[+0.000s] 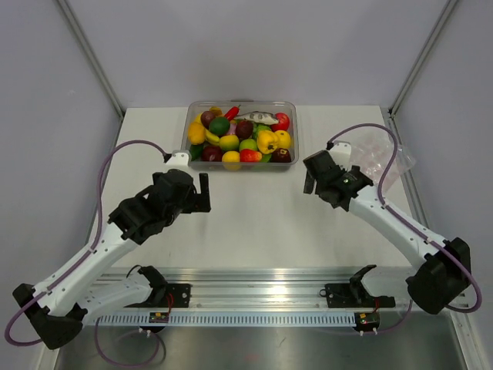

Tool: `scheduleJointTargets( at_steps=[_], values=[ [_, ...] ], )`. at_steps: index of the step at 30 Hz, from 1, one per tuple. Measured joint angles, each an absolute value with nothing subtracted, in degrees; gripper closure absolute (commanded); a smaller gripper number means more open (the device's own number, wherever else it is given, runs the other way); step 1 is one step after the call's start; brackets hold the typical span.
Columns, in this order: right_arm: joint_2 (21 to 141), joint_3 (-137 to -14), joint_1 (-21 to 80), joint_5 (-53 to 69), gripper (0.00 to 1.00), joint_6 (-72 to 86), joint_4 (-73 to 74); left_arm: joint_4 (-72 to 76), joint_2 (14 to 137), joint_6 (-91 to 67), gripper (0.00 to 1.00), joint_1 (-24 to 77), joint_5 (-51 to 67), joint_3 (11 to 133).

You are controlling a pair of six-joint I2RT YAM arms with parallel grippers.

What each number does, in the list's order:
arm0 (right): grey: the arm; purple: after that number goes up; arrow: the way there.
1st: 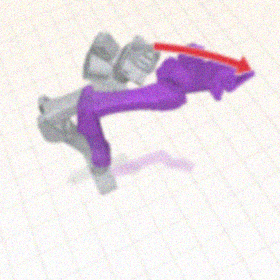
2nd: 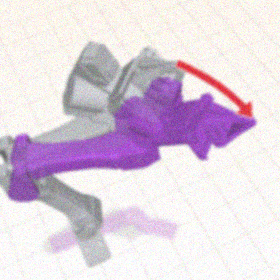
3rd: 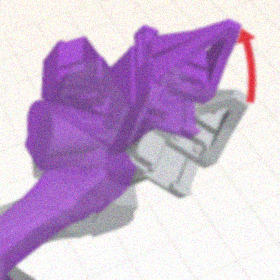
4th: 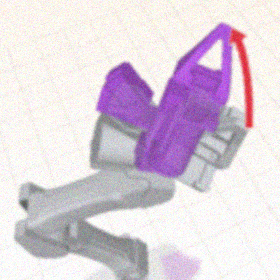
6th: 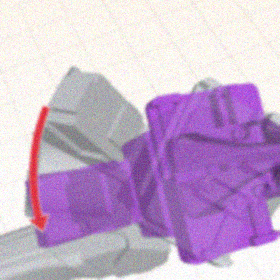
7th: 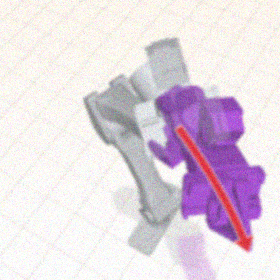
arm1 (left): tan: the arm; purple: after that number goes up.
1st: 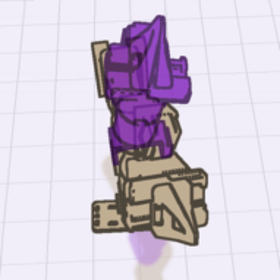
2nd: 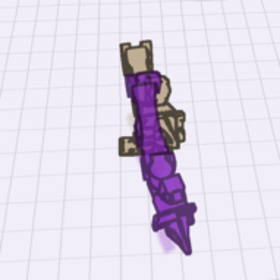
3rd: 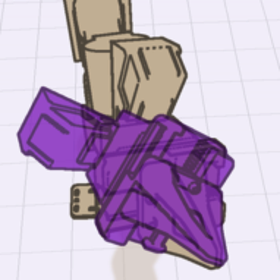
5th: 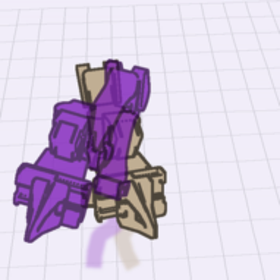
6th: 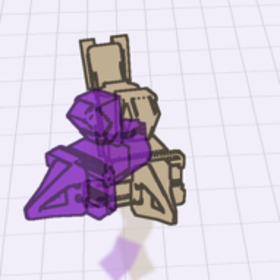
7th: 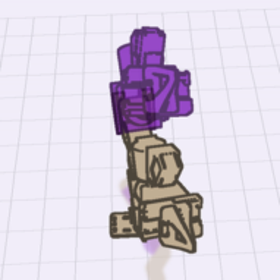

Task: Place the food in the zip-top bag and seal the zipper
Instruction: Pick up the zipper food storage bag at the center of the board.

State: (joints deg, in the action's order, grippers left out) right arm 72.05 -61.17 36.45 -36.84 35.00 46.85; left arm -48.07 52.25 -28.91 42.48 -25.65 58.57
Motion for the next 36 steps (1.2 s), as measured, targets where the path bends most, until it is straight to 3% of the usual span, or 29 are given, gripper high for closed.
scheduleJointTargets(
  at_steps=[5, 7, 9, 17, 26, 30, 31, 34, 36],
  values=[
    [74.37, -61.84, 23.46, -32.95, 0.01, 25.06, 42.26, -46.92, 52.21, -28.71, 0.01, 42.44, -25.06, 57.32],
    [75.79, -63.02, 20.84, -31.94, 0.05, 20.91, 41.19, -46.24, 52.1, -28.53, 0.01, 42.44, -24.69, 56.38],
    [76.97, -63.92, 19.64, -30.55, 0.09, 16.62, 39.68, -45.67, 51.68, -28.29, 0.01, 42.44, -24.36, 55.22],
    [81.1, -64.18, 18.74, -26.13, 0.1, -1.28, 34.72, -41.76, 45.98, -26.94, 0.01, 42.44, -23.44, 50.61],
    [90.35, -63.33, 16.38, -27.2, 0.12, -9.28, 31.33, -39.72, 43.59, -25.5, 0.01, 42.44, -22.48, 48.8],
    [93.36, -62.52, 14.44, -27.51, 0.46, -10.28, 30.13, -39.75, 43.48, -25.52, 0.01, 42.44, -22.06, 47.94],
    [93.84, -62.52, 14.02, -27.62, 0.65, -10.41, 29.71, -39.7, 43.46, -25.54, 0.01, 42.44, -21.96, 47.62],
    [95.98, -63.05, 13.04, -28.32, 1.0, -10.13, 29.39, -39.64, 43.2, -25.78, 0.01, 42.44, -21.39, 46.41],
    [96.97, -63.59, 12.88, -28.93, 1.0, -9.19, 29.58, -39.72, 43.09, -26.06, 0.01, 42.44, -21.17, 46.06]
  ],
)
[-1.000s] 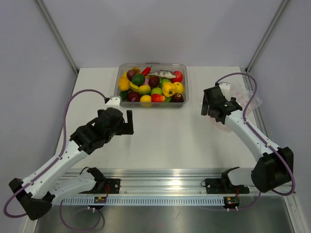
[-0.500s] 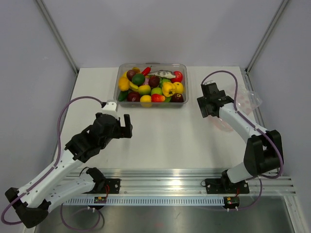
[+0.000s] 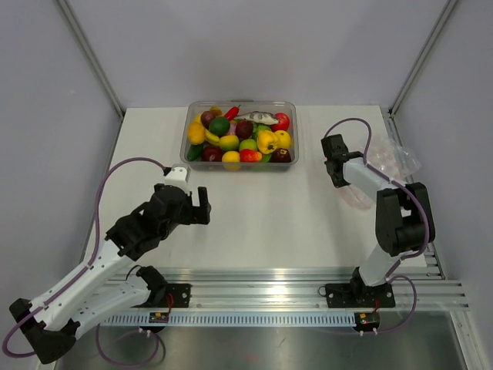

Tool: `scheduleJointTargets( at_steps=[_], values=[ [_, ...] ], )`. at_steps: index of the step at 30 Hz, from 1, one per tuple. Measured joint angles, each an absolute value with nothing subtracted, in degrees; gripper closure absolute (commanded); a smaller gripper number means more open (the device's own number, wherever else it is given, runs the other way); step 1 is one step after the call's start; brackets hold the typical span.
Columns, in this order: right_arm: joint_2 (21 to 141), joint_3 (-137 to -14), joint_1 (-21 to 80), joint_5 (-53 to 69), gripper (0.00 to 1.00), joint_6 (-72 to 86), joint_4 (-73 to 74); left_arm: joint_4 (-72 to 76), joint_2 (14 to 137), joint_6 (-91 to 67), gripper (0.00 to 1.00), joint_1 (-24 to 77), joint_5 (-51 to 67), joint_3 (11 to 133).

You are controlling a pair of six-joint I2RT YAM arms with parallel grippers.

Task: Place the food in the zip-top bag and seal the zipper
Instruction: Pick up the zipper food storage bag at the center of the board.

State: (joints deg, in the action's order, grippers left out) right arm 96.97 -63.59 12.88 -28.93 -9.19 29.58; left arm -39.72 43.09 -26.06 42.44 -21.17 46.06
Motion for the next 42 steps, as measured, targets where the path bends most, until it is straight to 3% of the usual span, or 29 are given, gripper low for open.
scheduleJointTargets(
  at_steps=[6, 15, 27, 42],
  values=[
    [93.23, -65.39, 12.75, -25.74, 1.0, -4.71, 32.75, -39.16, 43.27, -27.64, 0.01, 42.44, -19.77, 45.95],
    [67.51, -66.74, 12.78, -1.5, 1.0, 13.39, 34.63, -36.07, 45.98, -28.1, 0.11, 42.39, -11.68, 46.61],
    [66.26, -59.27, 22.65, 10.63, 1.0, 31.57, 35.2, -24.82, 54.74, -32.42, 0.11, 48.64, 2.17, 48.82],
    [60.42, -59.77, 24.77, 12.1, 1.0, 37.45, 36.4, -10.44, 67.51, -37.21, 0.13, 53.6, -0.01, 52.36]
  ],
)
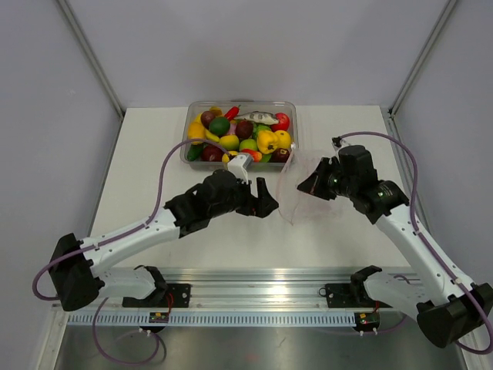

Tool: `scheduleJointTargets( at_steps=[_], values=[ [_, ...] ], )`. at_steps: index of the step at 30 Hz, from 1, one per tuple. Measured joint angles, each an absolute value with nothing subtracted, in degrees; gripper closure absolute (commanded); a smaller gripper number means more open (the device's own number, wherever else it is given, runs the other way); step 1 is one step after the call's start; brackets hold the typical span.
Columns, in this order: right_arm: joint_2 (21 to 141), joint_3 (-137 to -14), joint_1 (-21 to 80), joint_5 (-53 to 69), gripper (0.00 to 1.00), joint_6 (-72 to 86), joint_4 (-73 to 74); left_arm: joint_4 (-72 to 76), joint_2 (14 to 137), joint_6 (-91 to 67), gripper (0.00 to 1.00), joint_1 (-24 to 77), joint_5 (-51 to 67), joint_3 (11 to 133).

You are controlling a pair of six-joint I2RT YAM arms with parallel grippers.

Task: Place the food in the zip-top bag and seal the zipper
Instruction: Pick up the zipper food storage bag at the center of the board, then open the zipper of the food storage bag.

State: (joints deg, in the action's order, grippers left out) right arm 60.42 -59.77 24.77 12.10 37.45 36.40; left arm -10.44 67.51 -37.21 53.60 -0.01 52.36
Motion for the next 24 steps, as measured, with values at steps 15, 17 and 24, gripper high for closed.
scheduleJointTargets(
  at_steps=[15, 17, 24],
  values=[
    [56.25, -60.75, 24.86, 12.95, 1.0, 36.84, 43.88, -4.05, 82.21, -39.83, 0.89, 53.6, 1.78, 59.92],
    [57.41, -62.85, 24.91, 11.68, 1.0, 35.24, 47.33, -4.84, 83.68, -39.83, 1.0, 53.6, 2.13, 61.19],
    [64.42, -79.68, 25.19, -6.83, 1.0, 29.71, 64.01, -12.99, 84.49, -38.98, 1.0, 53.6, 2.87, 69.49]
  ],
)
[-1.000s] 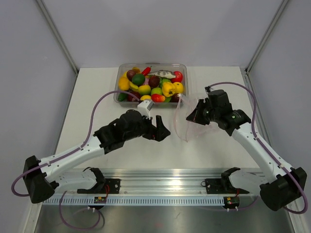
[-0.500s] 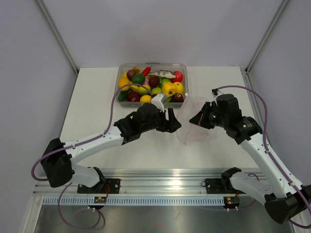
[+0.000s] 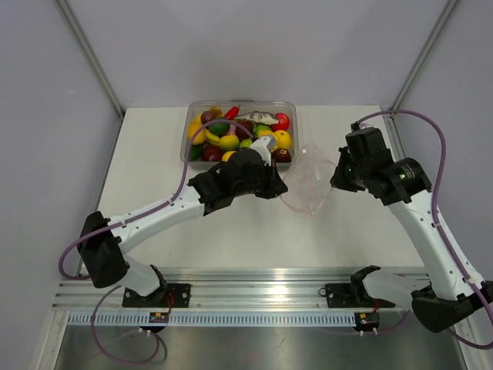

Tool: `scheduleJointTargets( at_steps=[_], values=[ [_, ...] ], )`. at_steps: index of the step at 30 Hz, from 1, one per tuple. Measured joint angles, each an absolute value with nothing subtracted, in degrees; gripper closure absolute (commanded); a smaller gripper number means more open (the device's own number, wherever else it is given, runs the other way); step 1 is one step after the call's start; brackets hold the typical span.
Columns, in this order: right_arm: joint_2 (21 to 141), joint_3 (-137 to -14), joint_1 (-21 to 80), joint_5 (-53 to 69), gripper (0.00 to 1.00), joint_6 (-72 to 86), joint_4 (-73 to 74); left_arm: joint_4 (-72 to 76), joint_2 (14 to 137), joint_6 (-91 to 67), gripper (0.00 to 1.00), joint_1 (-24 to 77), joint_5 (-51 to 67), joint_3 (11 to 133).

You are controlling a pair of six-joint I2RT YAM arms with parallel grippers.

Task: Place the food in the zip-top bag and seal the zipper
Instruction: Open the zipper of the food storage bag.

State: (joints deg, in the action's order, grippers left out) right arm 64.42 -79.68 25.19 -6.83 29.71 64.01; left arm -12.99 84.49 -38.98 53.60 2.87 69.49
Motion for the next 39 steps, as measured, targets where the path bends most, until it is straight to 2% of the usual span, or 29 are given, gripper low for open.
scheduleJointTargets(
  at_steps=[7, 14, 20, 21, 22, 23, 24, 26, 30, 34, 39],
  values=[
    [69.19, -93.32, 27.4, -19.09, 1.0, 26.63, 72.14, -19.55, 83.4, -36.42, 1.0, 53.6, 3.79, 75.88],
    [71.85, -90.3, 28.45, -21.76, 1.0, 26.22, 74.35, -25.56, 86.76, -30.5, 1.0, 52.56, 4.56, 76.79],
    [69.56, -87.33, 28.49, -15.33, 1.0, 27.18, 69.95, -30.55, 93.84, -22.04, 1.0, 49.41, 9.37, 80.97],
    [69.3, -87.18, 28.51, -13.56, 1.0, 27.57, 68.84, -31.27, 94.76, -20.51, 0.97, 48.88, 10.41, 81.91],
    [69.21, -87.13, 28.51, -12.19, 1.0, 28.1, 67.92, -31.81, 95.59, -19.0, 0.86, 48.53, 11.42, 82.85],
    [69.25, -86.98, 28.58, -10.48, 1.0, 28.86, 66.57, -32.03, 96.12, -17.85, 0.59, 47.92, 12.08, 83.48],
    [69.45, -86.78, 28.69, -9.02, 1.0, 29.67, 65.21, -32.23, 96.64, -16.08, 0.44, 47.22, 12.86, 84.27],
    [70.15, -85.97, 28.93, -6.92, 1.0, 31.46, 62.35, -32.51, 96.9, -14.55, 0.24, 46.28, 14.0, 84.82],
    [72.95, -84.55, 29.1, -6.35, 1.0, 35.35, 58.54, -32.62, 96.82, -13.28, 0.23, 43.68, 16.67, 85.17],
    [77.56, -84.38, 29.1, -7.38, 1.0, 37.8, 56.73, -33.06, 95.46, -13.17, 0.26, 40.1, 18.26, 84.99],
    [81.56, -84.38, 29.1, -11.57, 1.0, 38.46, 56.9, -31.33, 88.2, -14.0, 0.28, 33.01, 20.21, 82.35]
  ],
)
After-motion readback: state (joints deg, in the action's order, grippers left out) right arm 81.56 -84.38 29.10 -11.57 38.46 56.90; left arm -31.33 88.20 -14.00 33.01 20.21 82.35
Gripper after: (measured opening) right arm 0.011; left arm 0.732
